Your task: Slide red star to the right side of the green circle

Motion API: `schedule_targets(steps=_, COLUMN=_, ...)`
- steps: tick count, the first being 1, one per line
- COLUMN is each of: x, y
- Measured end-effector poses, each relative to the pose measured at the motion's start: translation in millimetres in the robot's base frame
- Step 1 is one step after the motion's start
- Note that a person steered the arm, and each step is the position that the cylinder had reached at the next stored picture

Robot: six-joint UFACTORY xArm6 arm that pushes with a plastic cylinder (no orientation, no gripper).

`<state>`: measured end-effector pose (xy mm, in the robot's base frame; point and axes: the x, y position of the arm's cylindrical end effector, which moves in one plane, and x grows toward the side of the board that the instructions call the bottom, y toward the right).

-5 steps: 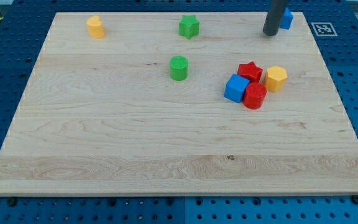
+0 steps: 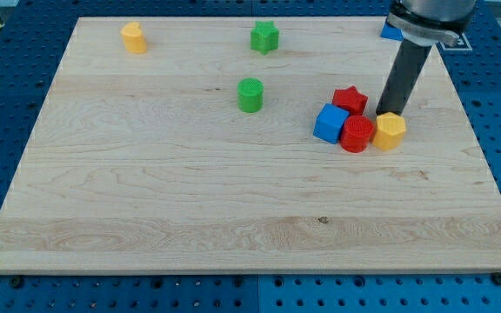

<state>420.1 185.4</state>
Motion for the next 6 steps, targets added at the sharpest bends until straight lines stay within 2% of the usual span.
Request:
schedule_targets(steps=2, x=-11.2, y=-42.9)
schedule_targets(steps=5, x=-37.0, y=-46.3)
schedule_targets(steps=6, x=-39.5, y=-69.5)
